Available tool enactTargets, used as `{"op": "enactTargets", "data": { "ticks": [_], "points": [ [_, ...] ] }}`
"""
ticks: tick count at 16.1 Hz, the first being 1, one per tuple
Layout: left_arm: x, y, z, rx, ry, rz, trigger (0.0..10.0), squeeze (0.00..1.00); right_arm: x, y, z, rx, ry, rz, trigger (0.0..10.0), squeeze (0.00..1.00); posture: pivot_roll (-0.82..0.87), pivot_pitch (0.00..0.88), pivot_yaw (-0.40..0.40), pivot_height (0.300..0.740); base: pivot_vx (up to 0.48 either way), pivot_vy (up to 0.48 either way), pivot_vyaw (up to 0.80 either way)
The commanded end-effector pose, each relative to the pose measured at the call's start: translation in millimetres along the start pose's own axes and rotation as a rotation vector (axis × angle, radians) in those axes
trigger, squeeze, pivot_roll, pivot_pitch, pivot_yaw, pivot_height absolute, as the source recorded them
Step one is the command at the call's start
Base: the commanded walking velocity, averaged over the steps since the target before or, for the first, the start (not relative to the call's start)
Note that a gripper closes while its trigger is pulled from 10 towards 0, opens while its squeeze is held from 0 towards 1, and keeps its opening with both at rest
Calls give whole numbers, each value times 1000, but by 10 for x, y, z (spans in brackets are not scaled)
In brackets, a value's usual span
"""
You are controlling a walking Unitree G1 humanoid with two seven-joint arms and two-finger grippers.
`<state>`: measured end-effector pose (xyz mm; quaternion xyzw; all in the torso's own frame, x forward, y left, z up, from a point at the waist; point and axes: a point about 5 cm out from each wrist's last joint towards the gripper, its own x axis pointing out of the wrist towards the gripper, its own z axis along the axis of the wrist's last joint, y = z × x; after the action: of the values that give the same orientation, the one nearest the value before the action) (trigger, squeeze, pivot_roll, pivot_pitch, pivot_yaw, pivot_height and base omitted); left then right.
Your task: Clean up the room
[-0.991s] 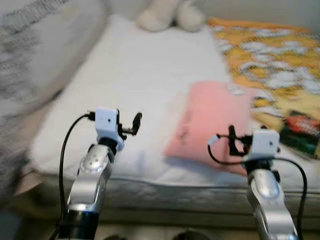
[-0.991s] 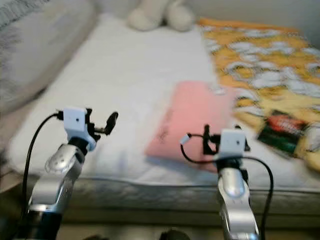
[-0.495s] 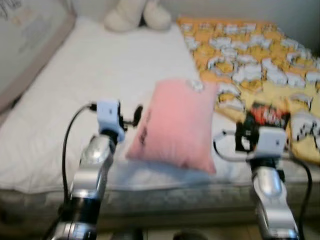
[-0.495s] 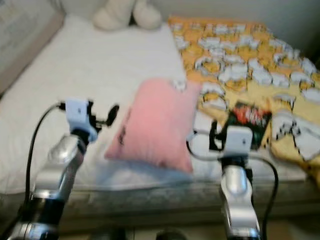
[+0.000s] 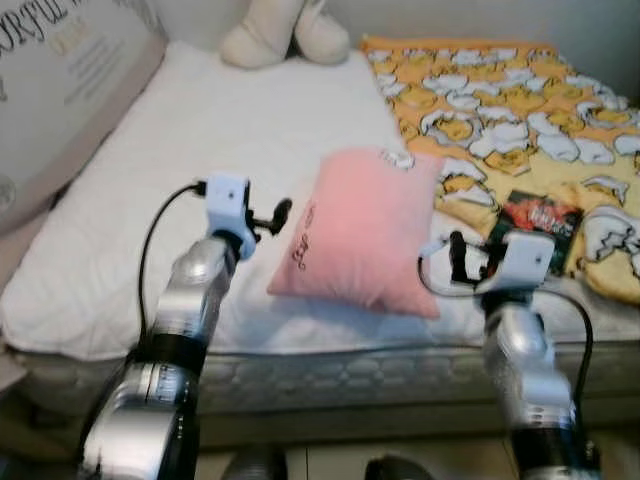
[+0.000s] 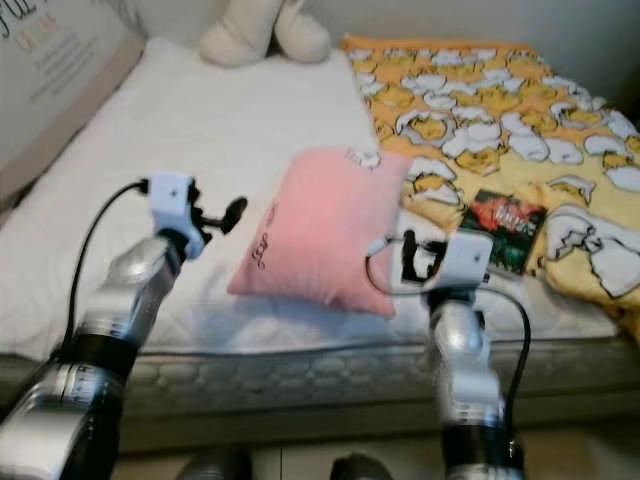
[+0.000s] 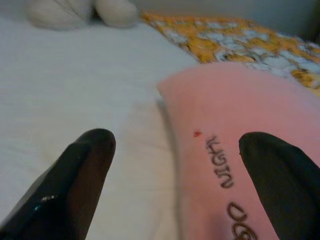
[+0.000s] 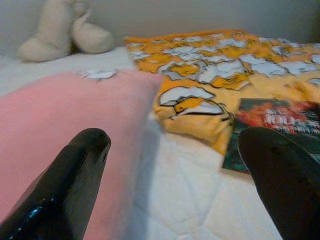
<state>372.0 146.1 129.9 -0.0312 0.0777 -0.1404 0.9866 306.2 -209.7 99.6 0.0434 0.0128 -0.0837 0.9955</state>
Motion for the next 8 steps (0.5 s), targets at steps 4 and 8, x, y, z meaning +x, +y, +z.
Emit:
{"op": "enactTargets", "data": {
  "ticks": [4,8],
  "points": [
    [111,147,-10,-161,93,70,10000,0,242,-367,64,115,68,-74,10000,0,-72,29,-15,697,0,0,0],
    [156,191,71,-277,75,104,10000,0,348,-432,105,210,85,-30,10000,0,-93,74,-12,697,0,0,0]
  ]
}}
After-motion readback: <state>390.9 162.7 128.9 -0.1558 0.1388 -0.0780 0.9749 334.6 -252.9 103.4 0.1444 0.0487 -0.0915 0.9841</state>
